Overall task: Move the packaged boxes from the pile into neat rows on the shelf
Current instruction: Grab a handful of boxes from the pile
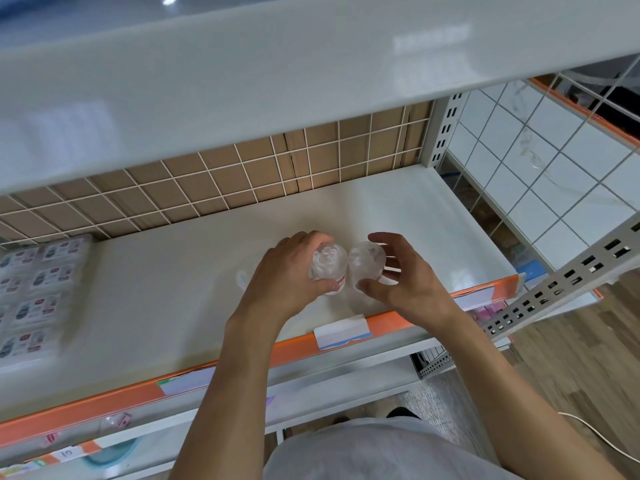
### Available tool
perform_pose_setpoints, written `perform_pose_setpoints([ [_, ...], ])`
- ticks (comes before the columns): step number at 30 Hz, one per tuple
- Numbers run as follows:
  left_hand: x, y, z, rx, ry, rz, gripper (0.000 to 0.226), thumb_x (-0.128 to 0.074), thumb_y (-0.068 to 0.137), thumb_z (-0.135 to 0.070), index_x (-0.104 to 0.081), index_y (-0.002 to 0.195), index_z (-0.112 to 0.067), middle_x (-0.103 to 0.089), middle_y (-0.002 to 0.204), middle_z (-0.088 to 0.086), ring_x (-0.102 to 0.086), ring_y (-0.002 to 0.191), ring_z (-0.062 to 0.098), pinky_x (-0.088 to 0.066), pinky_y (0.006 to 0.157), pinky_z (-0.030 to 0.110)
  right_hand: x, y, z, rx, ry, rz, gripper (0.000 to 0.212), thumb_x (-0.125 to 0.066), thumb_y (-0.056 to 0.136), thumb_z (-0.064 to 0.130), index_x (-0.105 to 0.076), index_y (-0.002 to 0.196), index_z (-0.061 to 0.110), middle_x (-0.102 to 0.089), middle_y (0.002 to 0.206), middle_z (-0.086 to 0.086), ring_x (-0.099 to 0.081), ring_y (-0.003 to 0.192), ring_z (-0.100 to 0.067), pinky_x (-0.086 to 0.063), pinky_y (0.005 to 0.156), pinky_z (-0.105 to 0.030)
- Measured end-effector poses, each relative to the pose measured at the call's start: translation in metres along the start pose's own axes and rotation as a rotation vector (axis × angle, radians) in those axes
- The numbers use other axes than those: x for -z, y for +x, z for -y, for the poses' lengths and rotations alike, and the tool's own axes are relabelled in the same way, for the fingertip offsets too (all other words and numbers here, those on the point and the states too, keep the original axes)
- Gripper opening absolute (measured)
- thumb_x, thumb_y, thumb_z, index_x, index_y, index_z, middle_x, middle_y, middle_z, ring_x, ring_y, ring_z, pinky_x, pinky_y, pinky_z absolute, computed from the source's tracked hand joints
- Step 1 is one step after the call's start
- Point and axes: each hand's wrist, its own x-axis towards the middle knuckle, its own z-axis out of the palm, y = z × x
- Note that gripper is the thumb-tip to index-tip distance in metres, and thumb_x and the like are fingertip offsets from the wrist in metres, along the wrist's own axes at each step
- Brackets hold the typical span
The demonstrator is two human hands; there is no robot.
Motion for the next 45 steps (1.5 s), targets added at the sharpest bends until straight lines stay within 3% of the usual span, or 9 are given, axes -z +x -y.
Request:
perform_pose_setpoints([
  [3,-0.001,-0.001,-0.001,0.003,0.003,-0.014,0.067,-0.083,0.074,-0.043,-0.049,0.13,-0.031,-0.057,0.127,-0.01,-0.052,0.113,0.015,-0.047,0.095,0.034,0.0,0.0,-0.001,0.002,-0.005,-0.011,0.065,-0.083,0.078,0.014,-0.05,0.133,0.026,-0.062,0.122,0.005,-0.064,0.111,-0.013,-0.055,0.098,-0.03],
  [10,0.007,-0.004,-0.003,0.012,-0.01,0.011,0.082,-0.082,0.07,-0.056,-0.044,0.14,-0.034,-0.051,0.14,-0.011,-0.044,0.127,0.017,-0.04,0.104,0.037,0.002,-0.002,0.003,0.0,-0.039,-0.009,0.076,-0.083,0.077,0.014,-0.044,0.141,0.027,-0.06,0.126,0.006,-0.061,0.115,-0.011,-0.051,0.102,-0.029],
  [17,0.019,-0.015,-0.003,0.08,-0.181,-0.074,0.053,-0.052,0.09,-0.063,-0.052,0.135,-0.035,-0.052,0.138,-0.015,-0.041,0.13,0.009,-0.032,0.098,0.024,0.009,-0.01,0.009,0.009,-0.044,-0.004,0.076,-0.077,0.08,0.012,-0.04,0.145,0.027,-0.056,0.135,0.004,-0.053,0.124,-0.01,-0.044,0.105,-0.026],
  [24,0.026,-0.037,-0.001,0.102,-0.24,-0.218,0.048,-0.036,0.095,-0.06,-0.059,0.126,-0.031,-0.058,0.128,-0.016,-0.049,0.124,0.007,-0.036,0.1,0.024,0.019,-0.021,0.022,0.101,-0.167,-0.027,0.076,-0.072,0.082,0.013,-0.038,0.148,0.03,-0.049,0.144,0.005,-0.046,0.131,-0.009,-0.039,0.106,-0.024],
  [29,0.031,-0.055,-0.005,0.123,-0.24,-0.335,0.035,-0.045,0.1,-0.05,-0.062,0.124,-0.031,-0.06,0.126,-0.015,-0.052,0.122,0.009,-0.039,0.099,0.024,0.02,-0.031,0.034,0.206,-0.28,-0.008,0.074,-0.07,0.082,0.012,-0.04,0.148,0.027,-0.047,0.144,0.006,-0.044,0.13,-0.007,-0.026,0.094,0.004],
  [31,0.032,-0.064,-0.006,0.132,-0.218,-0.372,0.034,-0.047,0.099,-0.048,-0.062,0.124,-0.03,-0.061,0.125,-0.015,-0.053,0.121,0.009,-0.039,0.097,0.024,0.02,-0.034,0.039,0.259,-0.327,0.002,0.072,-0.069,0.082,0.012,-0.042,0.146,0.027,-0.047,0.143,0.006,-0.045,0.129,-0.009,-0.025,0.091,0.007],
  [35,0.032,-0.088,-0.003,0.184,-0.182,-0.404,0.032,-0.055,0.098,-0.044,-0.063,0.125,-0.03,-0.061,0.124,-0.014,-0.055,0.117,0.008,-0.04,0.096,0.022,0.007,-0.041,0.055,0.354,-0.378,0.091,0.062,-0.068,0.083,0.015,-0.049,0.141,0.027,-0.048,0.138,0.009,-0.049,0.122,-0.009,-0.03,0.09,0.002],
  [43,0.034,-0.156,0.026,0.377,-0.123,-0.43,0.031,-0.06,0.096,-0.037,-0.064,0.126,-0.027,-0.062,0.122,-0.01,-0.057,0.116,0.012,-0.041,0.095,0.024,-0.05,-0.051,0.081,0.499,-0.526,0.421,0.055,-0.066,0.087,0.022,-0.052,0.141,0.024,-0.048,0.14,0.003,-0.049,0.126,-0.02,-0.041,0.105,-0.031],
  [45,0.036,-0.174,0.036,0.419,-0.114,-0.42,0.031,-0.061,0.096,-0.035,-0.064,0.125,-0.025,-0.064,0.121,-0.009,-0.058,0.115,0.012,-0.042,0.093,0.023,-0.067,-0.052,0.089,0.525,-0.579,0.491,0.057,-0.066,0.088,0.024,-0.05,0.143,0.024,-0.048,0.142,0.001,-0.048,0.128,-0.022,-0.04,0.106,-0.033],
])
